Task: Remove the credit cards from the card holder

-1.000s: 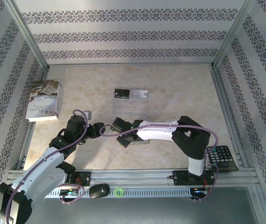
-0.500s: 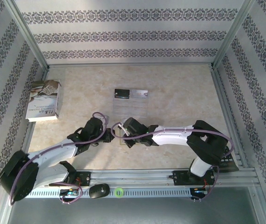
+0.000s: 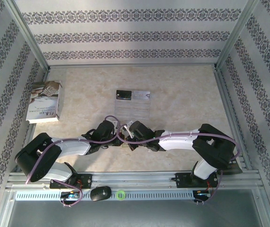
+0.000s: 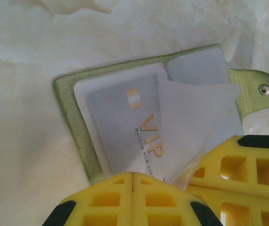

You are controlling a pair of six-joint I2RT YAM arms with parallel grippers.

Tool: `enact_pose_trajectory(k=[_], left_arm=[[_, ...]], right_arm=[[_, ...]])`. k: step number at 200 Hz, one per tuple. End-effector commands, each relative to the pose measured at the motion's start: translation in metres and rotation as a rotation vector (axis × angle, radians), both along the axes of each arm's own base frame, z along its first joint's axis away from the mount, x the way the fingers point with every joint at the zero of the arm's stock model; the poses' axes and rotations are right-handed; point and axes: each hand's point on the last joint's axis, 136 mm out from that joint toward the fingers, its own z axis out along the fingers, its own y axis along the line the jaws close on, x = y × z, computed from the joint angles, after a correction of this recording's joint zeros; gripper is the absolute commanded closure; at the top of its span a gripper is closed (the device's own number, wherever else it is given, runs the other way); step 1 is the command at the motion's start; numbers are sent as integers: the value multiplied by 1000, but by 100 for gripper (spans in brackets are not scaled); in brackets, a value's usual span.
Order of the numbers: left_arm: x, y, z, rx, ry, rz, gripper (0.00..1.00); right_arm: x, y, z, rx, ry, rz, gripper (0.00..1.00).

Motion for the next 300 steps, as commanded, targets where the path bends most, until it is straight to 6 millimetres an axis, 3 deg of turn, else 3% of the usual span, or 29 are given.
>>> enact_pose_trajectory(k=[1, 60, 113, 144, 174, 187, 204, 232, 300], left_arm=[[8, -16, 16, -48, -38, -14, 100], [-2, -3, -19, 81, 94, -5, 100], [-2, -2, -20, 86, 105, -5, 100], [-1, -2, -13, 86, 87, -12, 100], [3, -3, 0, 79, 59, -17, 100], [4, -6, 5, 72, 54, -27, 100], [4, -8, 4, 71, 55, -32, 99], [4, -11, 4, 53, 61, -34, 99], [4, -41, 42, 6, 14, -117, 95]], right_arm=[[4, 4, 11, 60, -4, -22, 100], [8, -12, 11, 62, -13, -126, 100], [16, -65, 6, 50, -53, -395, 100], [16, -103, 5, 53, -58, -581, 76], [23, -116, 50, 104, -166, -606, 64], [26, -113, 69, 150, -185, -573, 65], [26, -89, 88, 239, -117, -444, 69], [26, -63, 89, 231, 0, -350, 77], [33, -85, 66, 190, 22, -466, 77]])
